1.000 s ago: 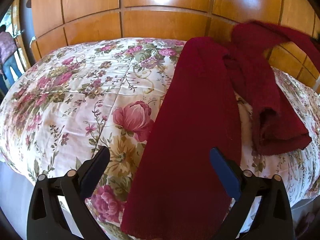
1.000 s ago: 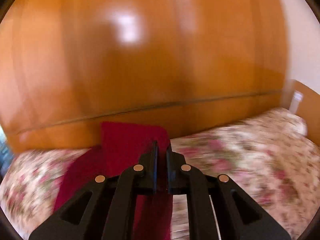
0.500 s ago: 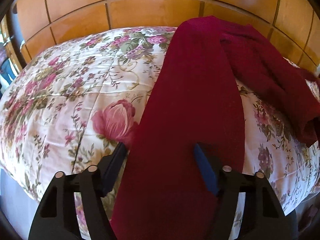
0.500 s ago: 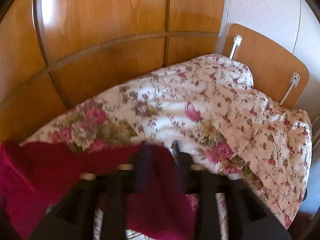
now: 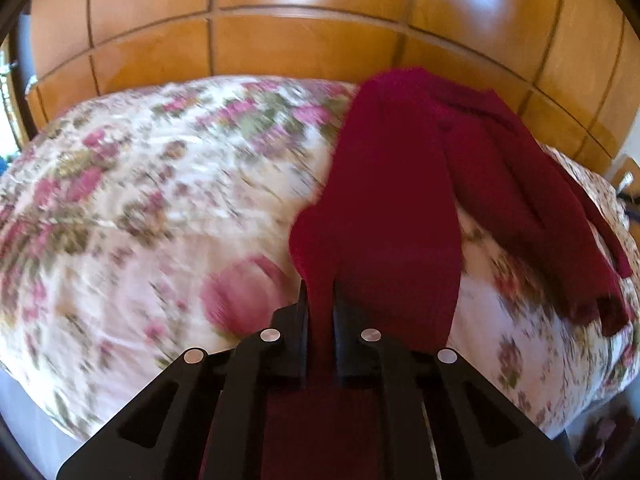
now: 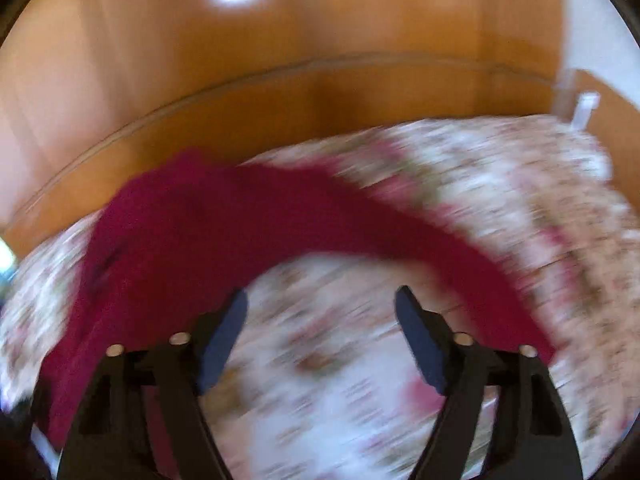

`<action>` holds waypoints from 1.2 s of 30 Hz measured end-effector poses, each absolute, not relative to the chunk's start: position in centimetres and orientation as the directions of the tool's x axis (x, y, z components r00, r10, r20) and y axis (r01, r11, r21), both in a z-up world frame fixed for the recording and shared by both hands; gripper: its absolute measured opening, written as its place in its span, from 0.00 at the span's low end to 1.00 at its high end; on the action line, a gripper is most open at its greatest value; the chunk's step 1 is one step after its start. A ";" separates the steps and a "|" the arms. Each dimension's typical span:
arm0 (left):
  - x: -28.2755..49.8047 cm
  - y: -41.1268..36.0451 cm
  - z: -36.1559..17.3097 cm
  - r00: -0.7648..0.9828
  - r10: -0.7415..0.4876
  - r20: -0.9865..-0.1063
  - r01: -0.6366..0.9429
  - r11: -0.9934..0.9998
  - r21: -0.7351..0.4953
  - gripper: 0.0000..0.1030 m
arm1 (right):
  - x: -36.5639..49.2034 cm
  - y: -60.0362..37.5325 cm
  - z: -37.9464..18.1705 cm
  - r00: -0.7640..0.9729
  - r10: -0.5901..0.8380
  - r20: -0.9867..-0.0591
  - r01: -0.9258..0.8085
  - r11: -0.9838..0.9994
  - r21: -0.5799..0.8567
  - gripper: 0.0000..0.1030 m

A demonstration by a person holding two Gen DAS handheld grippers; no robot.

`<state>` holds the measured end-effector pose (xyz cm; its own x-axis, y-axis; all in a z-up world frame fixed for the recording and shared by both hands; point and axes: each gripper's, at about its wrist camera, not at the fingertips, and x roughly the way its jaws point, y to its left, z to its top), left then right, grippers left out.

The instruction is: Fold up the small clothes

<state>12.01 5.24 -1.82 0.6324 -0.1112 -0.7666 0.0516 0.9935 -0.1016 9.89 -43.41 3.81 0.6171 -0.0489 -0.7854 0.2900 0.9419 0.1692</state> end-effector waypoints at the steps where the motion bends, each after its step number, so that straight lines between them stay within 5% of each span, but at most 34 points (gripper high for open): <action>1: 12.6 5.9 -1.4 0.645 -0.075 -0.761 0.034 0.997 -0.070 0.08 | 9.9 -41.7 3.2 0.608 0.024 -0.794 0.243 0.946 0.215 0.66; 4: 15.2 8.2 -0.1 0.683 0.068 -0.727 -0.044 0.998 0.051 0.08 | 10.6 -37.3 0.7 0.551 0.240 -0.799 0.167 0.907 0.388 0.65; 8: 19.6 13.1 1.9 0.663 0.223 -0.715 -0.232 0.969 0.087 0.10 | 12.2 -35.0 -1.6 0.518 0.285 -0.806 0.208 0.873 0.442 0.65; 9: 20.2 14.3 2.9 0.662 0.212 -0.719 -0.273 0.961 0.031 0.13 | 12.9 -35.0 -2.2 0.512 0.313 -0.799 0.228 0.848 0.479 0.61; 11: 19.7 14.9 4.2 0.701 0.171 -0.692 -0.290 0.955 -0.057 0.38 | 13.7 -35.0 -2.9 0.515 0.325 -0.793 0.265 0.819 0.508 0.47; 13: 18.5 14.2 5.2 0.747 0.102 -0.657 -0.253 0.957 -0.139 0.53 | 14.3 -34.9 -2.8 0.531 0.332 -0.780 0.264 0.810 0.524 0.27; 15: 17.6 12.3 4.9 0.758 -0.046 -0.651 -0.153 0.957 -0.246 0.54 | 14.7 -34.6 -2.1 0.546 0.313 -0.777 0.248 0.826 0.507 0.14; 18: 17.5 8.6 3.3 0.704 -0.235 -0.671 -0.027 0.934 -0.355 0.54 | 15.0 -35.0 -0.6 0.584 0.251 -0.772 0.244 0.853 0.462 0.11; 26: 19.2 -2.4 -1.7 0.491 -0.533 -0.689 0.133 0.828 -0.545 0.53 | 14.1 -42.5 2.3 0.599 -0.179 -0.780 0.423 0.899 0.118 0.10; 29: 20.2 -5.0 -3.4 0.440 -0.568 -0.695 0.120 0.804 -0.582 0.57 | 13.9 -45.2 0.7 0.553 -0.189 -0.812 0.467 0.877 0.114 0.11; 32: 21.1 -6.8 -4.4 0.414 -0.606 -0.679 0.097 0.772 -0.629 0.57 | 13.5 -45.9 -1.2 0.545 -0.115 -0.831 0.460 0.869 0.182 0.28; 33: 21.5 -7.1 -4.7 0.415 -0.617 -0.669 0.098 0.761 -0.641 0.57 | 13.0 -46.1 -1.6 0.552 -0.088 -0.829 0.454 0.866 0.210 0.47; 34: 21.7 -7.3 -4.8 0.416 -0.625 -0.660 0.098 0.753 -0.651 0.56 | 12.7 -46.2 -2.1 0.564 -0.039 -0.825 0.443 0.857 0.263 0.54; 36: 22.3 -8.3 -5.3 0.407 -0.627 -0.664 0.110 0.755 -0.646 0.28 | 12.0 -46.4 -3.0 0.564 0.010 -0.826 0.437 0.845 0.308 0.55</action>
